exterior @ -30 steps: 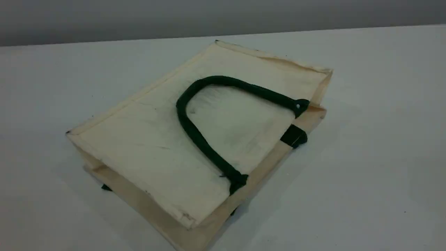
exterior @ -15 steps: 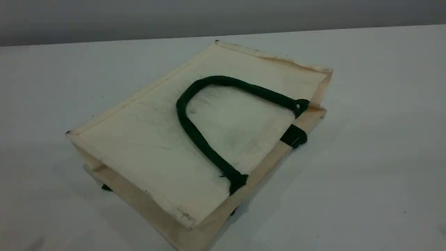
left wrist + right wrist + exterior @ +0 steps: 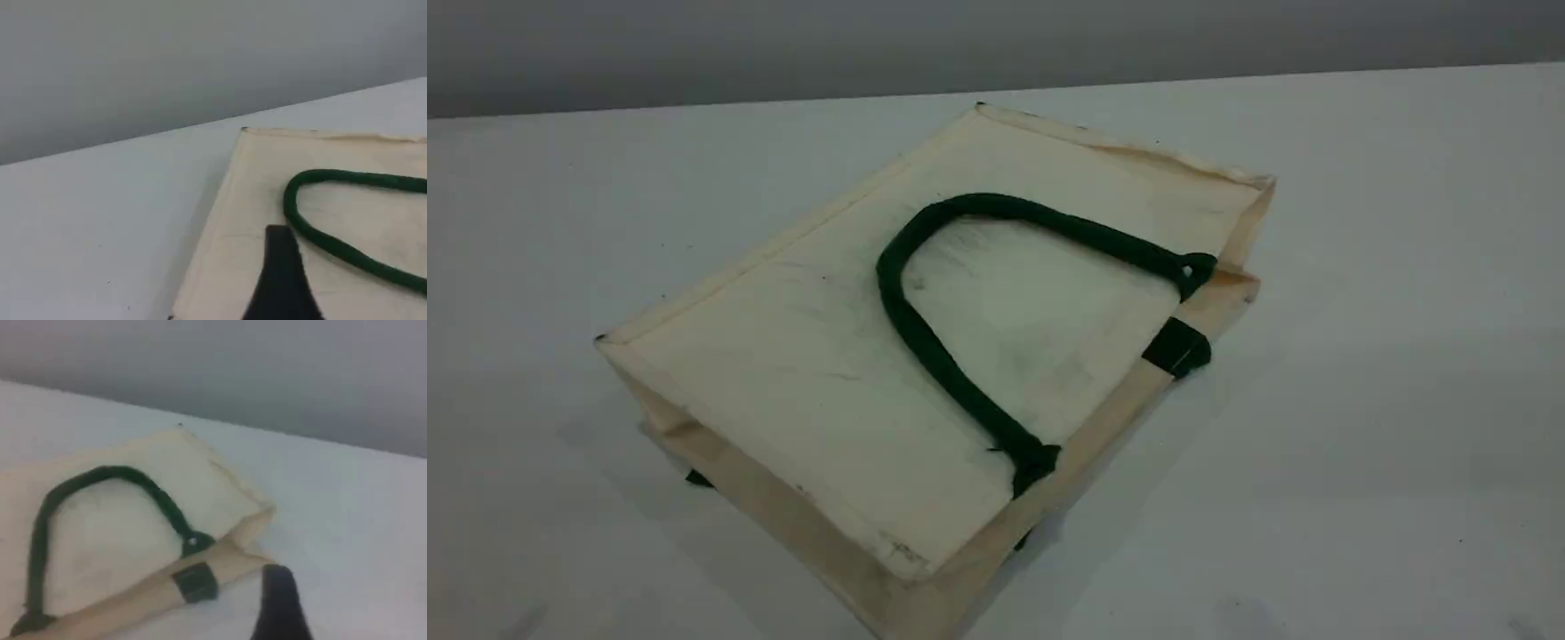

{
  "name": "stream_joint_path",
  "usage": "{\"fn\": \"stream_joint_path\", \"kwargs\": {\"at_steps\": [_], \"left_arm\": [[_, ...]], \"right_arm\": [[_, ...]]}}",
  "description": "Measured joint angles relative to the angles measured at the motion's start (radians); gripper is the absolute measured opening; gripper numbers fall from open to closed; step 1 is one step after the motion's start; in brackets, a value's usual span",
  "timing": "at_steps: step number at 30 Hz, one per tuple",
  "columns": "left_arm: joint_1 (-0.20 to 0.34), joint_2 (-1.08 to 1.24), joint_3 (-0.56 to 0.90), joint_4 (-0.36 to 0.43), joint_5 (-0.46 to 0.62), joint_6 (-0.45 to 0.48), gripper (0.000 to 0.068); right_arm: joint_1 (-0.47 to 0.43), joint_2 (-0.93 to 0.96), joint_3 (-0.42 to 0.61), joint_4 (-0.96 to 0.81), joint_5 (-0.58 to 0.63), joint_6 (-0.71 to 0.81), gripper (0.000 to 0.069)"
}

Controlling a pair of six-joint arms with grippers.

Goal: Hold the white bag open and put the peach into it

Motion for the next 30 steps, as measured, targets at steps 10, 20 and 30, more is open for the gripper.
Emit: {"fn": "stream_joint_path", "kwargs": {"at_steps": [10,20,30], "left_arm": [[0.000,0.000,0.000,0.005,0.091,0.021,0.0467],[0.000,0.000,0.000,0.001,0.164,0.198,0.0467],[0.000,0.000,0.000,-0.091,0.171,0.195,0.0467]], "right_arm": [[0.000,0.000,-0.001,0.018,0.006,0.000,0.0439],[0.000,0.000,-0.001,0.034,0.002,-0.010,0.0439],[0.000,0.000,-0.001,0.128,0.001,-0.010,0.0439]]}}
